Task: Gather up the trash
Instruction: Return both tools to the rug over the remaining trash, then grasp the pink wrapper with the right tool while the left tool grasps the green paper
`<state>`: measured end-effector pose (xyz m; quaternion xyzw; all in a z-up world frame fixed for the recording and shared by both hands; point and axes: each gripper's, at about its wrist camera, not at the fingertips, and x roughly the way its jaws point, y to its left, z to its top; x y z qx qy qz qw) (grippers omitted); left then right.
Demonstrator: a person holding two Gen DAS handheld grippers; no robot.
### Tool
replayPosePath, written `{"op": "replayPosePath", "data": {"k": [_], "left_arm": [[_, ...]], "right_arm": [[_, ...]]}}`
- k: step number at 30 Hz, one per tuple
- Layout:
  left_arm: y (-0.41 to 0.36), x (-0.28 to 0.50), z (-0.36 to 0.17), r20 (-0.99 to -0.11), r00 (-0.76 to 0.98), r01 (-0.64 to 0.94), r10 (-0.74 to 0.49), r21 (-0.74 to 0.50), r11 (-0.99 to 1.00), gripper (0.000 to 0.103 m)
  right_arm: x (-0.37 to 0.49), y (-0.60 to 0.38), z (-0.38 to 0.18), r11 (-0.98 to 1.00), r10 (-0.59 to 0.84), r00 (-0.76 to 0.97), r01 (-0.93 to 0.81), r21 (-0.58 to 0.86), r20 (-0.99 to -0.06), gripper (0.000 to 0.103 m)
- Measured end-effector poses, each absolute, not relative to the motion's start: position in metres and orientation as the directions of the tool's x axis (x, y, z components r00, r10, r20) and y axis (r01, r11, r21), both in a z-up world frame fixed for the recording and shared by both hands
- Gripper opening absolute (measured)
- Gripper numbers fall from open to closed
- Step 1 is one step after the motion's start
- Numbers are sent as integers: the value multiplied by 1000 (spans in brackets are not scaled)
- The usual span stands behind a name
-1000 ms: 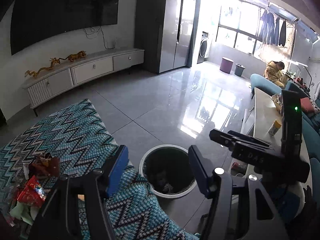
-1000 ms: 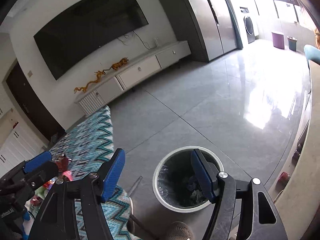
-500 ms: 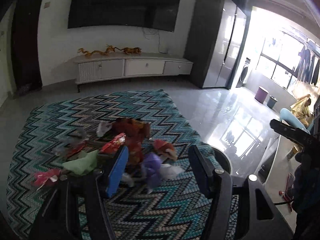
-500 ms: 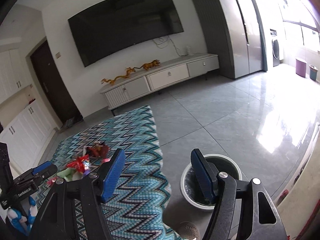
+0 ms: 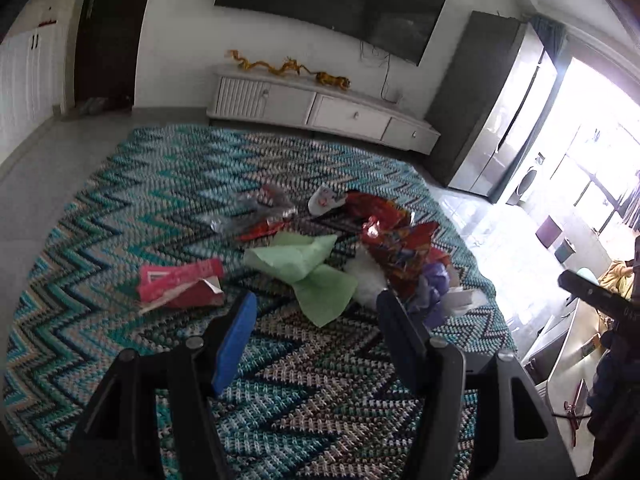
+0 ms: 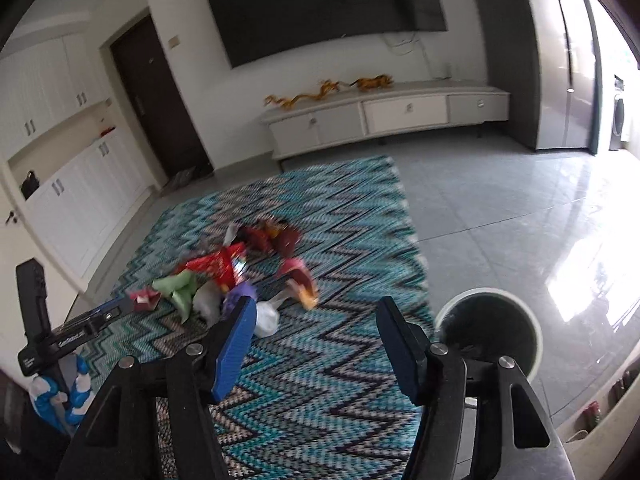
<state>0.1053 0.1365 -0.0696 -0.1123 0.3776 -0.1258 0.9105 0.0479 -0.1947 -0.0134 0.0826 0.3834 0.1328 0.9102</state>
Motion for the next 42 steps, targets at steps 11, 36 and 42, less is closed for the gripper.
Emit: {"op": "replayPosePath", "data": {"k": [11,36,42], "left_arm": [[130,151,-98,-696,645,106,-315,-327,939,68],[113,182,-107,-735,637,40,-233,-270,962,39],[119,161,-77,-703,683,20,-197,-251,968,36]], "right_arm": [[97,-159,-56,925,378,565,-262,275,-733,55],[155,-169,-103,889,456,504,-303,344,-734,33],[129,-194,-82,876,482,554,-287,387,-679,31]]}}
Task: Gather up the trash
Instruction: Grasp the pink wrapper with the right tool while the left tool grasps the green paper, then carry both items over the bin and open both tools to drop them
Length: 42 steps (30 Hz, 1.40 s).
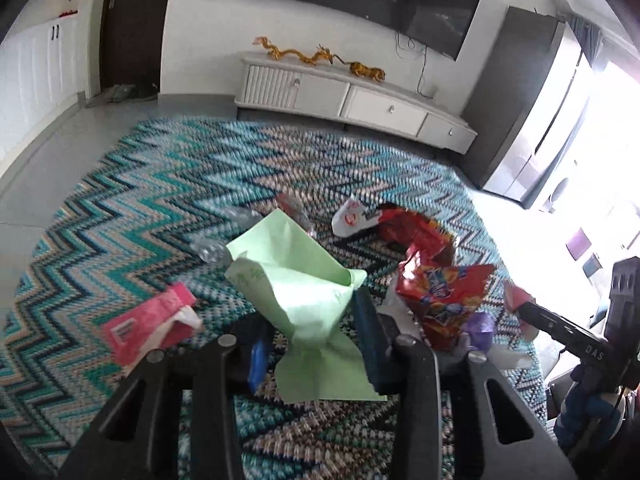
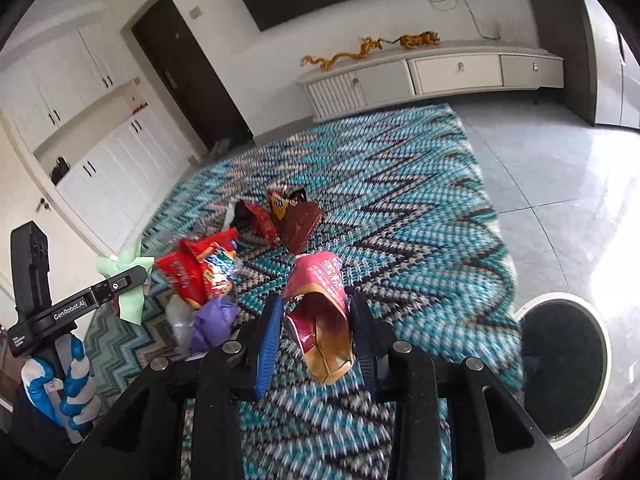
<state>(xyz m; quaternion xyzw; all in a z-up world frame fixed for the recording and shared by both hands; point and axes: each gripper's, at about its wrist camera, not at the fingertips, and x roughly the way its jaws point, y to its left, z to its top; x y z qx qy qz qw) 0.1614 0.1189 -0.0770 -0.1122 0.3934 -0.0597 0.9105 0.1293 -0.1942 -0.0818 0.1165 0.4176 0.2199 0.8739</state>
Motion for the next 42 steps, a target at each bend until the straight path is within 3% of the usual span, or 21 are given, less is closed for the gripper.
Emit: {"op": "replayPosePath", "data": {"k": [10,20,32,42], "left_arm": [[85,127,-25,-643,738,87,-205,-210,974,35],[-22,128,3,-638,693,316,-336,-150,937,35],[-203,175,-42,-736,492,569,-465,-133,812,37],[-283,211,-80,-773,421,623,-475,-134,771,39]], "right_arm": [[91,-230,-53,865,492,624,-271,423,-607,31],[57,-299,-35,876,418,732,-166,453,-539,31],[63,-406,-76,888,199,747,136,439,-634,31],[98,-438,-127,867,173,677,241,437,-715,33]]}}
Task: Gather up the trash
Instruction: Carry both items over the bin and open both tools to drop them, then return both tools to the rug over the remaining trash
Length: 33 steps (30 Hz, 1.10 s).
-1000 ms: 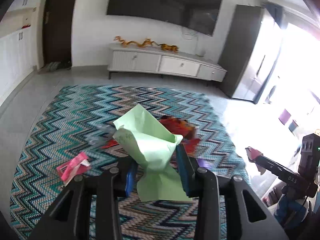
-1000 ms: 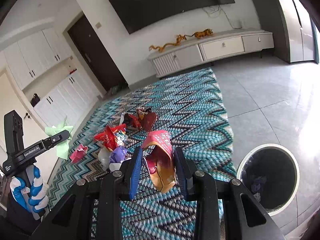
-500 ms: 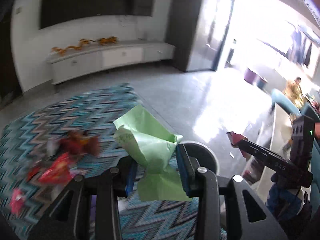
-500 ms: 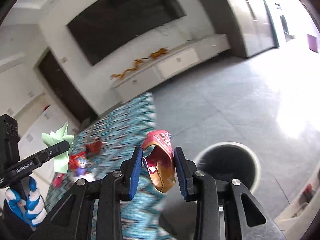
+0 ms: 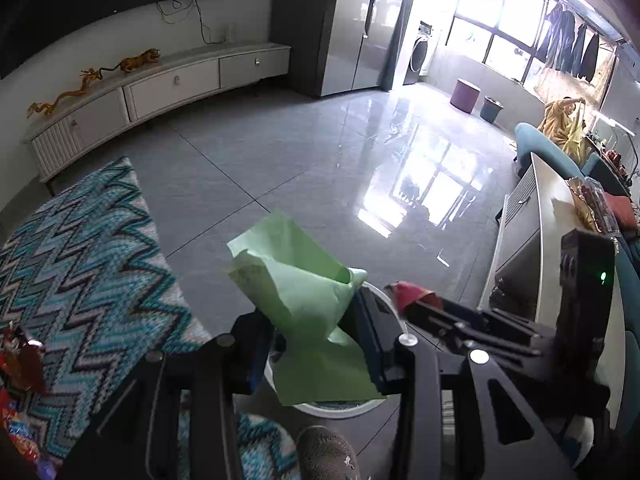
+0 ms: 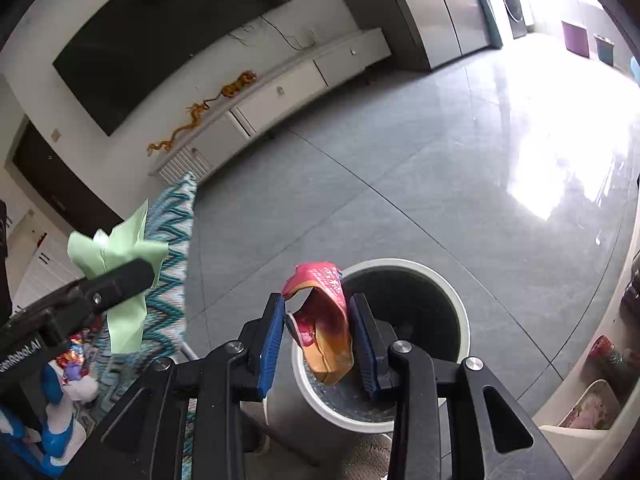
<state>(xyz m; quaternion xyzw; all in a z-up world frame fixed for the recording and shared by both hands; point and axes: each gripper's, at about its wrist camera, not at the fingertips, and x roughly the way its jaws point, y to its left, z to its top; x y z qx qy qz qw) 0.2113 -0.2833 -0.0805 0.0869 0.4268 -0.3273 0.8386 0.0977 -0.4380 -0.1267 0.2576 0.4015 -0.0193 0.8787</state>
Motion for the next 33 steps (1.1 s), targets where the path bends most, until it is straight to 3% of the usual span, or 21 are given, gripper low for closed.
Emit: {"op": "replayPosePath", "data": {"k": [2,4,7,16,23,26,33], "left_arm": [[-291,218,-85,-777,412,622,-476,-142,770,42],[-297,224,-89,-777,403,619,-483,-157,769,55],[-301,230,-93,-773,383,615,-506,-195,764,67],[-284,218,-84,-765,406,610,-500,-180,771,67],[-256,185,-58,-719,540,580,-437,-59,813,68],[-241,173,-45,-686,608,548,-400,-3,837,74],[-201,146,-19,-626,692,497,-360,51,866,75]], "right_arm": [[104,-440,-134,868,165,664,254,427,-730,33],[106,-442,-140,869,154,653,268,416,-742,35],[110,-443,-149,866,133,634,299,400,-762,50],[92,-443,-140,857,106,638,330,396,-762,57],[70,-433,-106,868,89,685,302,394,-723,61],[58,-425,-88,875,71,707,294,384,-704,62],[35,-406,-53,895,39,744,271,354,-667,63]]}}
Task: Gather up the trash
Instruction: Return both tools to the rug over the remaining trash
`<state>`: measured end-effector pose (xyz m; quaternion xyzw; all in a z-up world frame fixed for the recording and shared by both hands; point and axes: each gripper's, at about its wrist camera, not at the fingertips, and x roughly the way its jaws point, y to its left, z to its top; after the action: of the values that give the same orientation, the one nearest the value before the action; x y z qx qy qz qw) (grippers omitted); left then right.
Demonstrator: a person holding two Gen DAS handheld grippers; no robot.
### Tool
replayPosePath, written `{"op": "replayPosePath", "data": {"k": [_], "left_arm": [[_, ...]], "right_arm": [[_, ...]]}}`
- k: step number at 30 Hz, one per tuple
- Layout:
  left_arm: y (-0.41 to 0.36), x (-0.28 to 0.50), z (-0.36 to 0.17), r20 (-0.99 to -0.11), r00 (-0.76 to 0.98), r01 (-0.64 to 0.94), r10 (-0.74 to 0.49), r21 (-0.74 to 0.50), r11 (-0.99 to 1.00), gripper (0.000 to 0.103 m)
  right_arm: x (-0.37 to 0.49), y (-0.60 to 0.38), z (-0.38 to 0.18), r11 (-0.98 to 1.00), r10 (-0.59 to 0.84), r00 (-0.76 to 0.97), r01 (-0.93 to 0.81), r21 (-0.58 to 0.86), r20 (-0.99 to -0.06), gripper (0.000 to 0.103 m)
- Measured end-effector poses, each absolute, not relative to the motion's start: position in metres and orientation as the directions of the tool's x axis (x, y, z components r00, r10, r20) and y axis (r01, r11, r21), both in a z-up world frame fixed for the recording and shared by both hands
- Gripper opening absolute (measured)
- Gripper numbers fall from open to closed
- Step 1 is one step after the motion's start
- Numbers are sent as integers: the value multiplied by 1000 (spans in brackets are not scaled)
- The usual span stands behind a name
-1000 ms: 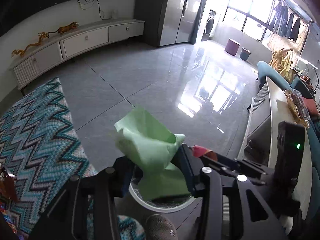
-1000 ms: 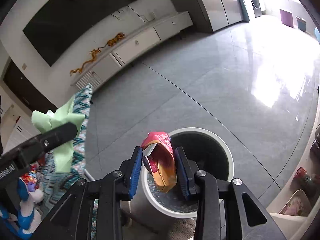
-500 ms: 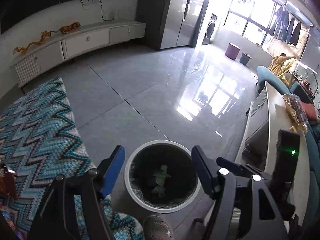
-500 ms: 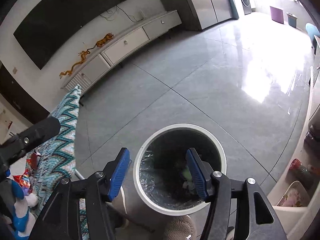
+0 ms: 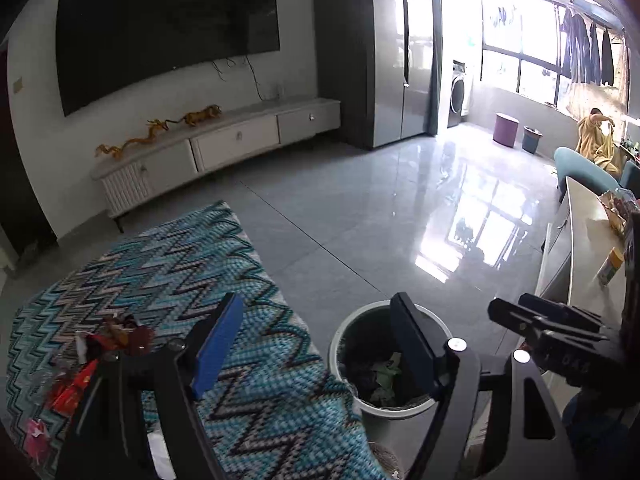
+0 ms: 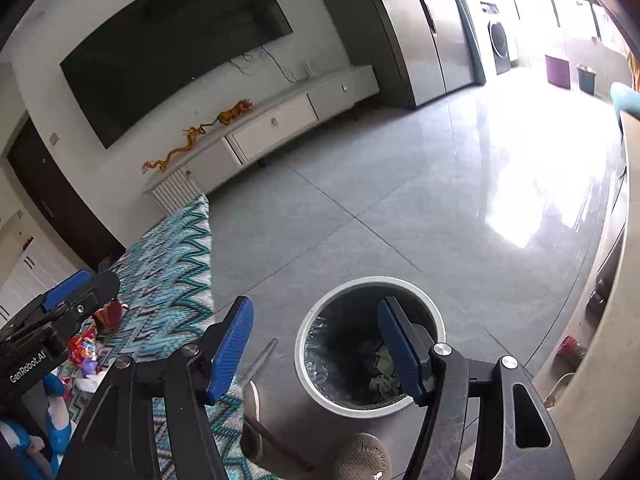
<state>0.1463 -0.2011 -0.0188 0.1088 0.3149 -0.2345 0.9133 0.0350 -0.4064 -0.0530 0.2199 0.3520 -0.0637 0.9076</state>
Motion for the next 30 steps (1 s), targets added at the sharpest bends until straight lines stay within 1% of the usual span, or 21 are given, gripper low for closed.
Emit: {"op": "replayPosePath", "data": {"k": [14,22,30], "left_arm": [[-139,101,17,-532,778,435,-333,74,898,75],[-104,81,28,-503,805,396,-316,58,916,75],[-49,61,38,-461,845,321,-270,34,946,75]], "right_arm": [[11,-355,0,937,41,800,177,301,-598,63],[-3,-325,27,957,59,826,113,267,-561,63],[-21,-293,53,971,90,855,38,235,-511,63]]}}
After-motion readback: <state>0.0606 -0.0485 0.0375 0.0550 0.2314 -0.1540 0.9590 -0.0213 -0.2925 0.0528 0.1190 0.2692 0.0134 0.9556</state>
